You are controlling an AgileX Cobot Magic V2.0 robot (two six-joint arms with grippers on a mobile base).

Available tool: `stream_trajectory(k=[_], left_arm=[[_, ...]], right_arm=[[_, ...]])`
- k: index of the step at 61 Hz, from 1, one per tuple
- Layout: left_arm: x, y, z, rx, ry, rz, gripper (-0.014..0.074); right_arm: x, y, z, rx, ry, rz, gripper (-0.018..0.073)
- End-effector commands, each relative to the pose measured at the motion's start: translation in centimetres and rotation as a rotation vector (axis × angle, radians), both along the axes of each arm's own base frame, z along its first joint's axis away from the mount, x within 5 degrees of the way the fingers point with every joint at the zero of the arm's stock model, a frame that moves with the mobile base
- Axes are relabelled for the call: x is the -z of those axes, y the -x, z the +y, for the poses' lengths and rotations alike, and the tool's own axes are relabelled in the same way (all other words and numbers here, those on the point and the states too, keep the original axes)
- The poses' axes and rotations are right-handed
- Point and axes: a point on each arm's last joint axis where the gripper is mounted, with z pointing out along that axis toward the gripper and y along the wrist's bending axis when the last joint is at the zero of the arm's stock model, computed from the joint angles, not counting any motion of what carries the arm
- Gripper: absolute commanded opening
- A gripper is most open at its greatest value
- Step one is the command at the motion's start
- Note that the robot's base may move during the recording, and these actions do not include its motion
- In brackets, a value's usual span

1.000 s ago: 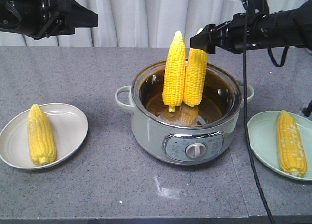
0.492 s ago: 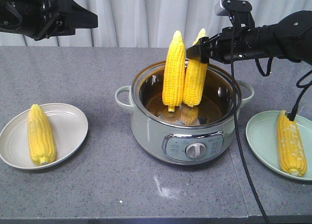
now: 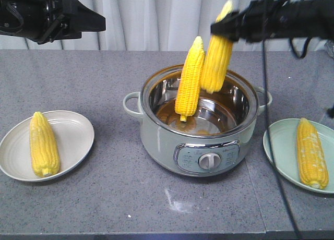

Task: Distribute corn equally
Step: 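Grasp one remaining cob with each gripper inside the pot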

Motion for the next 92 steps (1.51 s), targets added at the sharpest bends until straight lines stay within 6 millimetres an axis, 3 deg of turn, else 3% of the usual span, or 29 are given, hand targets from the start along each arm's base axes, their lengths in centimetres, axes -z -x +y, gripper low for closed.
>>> stream_trajectory(k=[1, 12, 22, 28, 40, 51, 67, 92], left_arm=[[-2.5, 1.2, -0.8, 0.004, 0.061, -0.081, 0.0512], [-3.0, 1.4, -3.7, 0.02, 0.05, -0.198, 0.0512], [-2.6, 1.4, -7.6, 0.062, 0.038, -0.277, 0.0512], [-1.7, 1.4, -10.6, 0.127, 0.02, -0.292, 0.0512], [-0.7, 0.1, -16.3, 0.26, -0.077, -0.349, 0.0514], [1.3, -1.9, -18.8, 0.293, -0.091, -0.32, 0.0514], [4.8, -3.4, -20.0, 0.32, -0.123, -0.244, 0.0514], [7.0, -4.0, -21.4, 0.332, -0.139, -0.219, 0.0514]], right_arm=[[-7.4, 3.8, -1.4, 0.042, -0.036, -0.21, -0.0008], [-14.5, 11.4, -4.8, 0.13, -0.041, -0.413, -0.0006], [-17.5, 16.5, -7.5, 0.227, -0.004, -0.515, -0.0006], [-18.2, 17.9, -8.4, 0.274, 0.005, -0.535, -0.0006], [-17.3, 17.6, -8.9, 0.325, 0.041, -0.446, -0.0006], [-16.8, 17.6, -9.6, 0.391, 0.088, -0.395, -0.0006], [-16.6, 17.5, -9.8, 0.402, 0.111, -0.379, -0.0006], [-16.6, 17.5, -9.8, 0.401, 0.113, -0.379, -0.0006]])
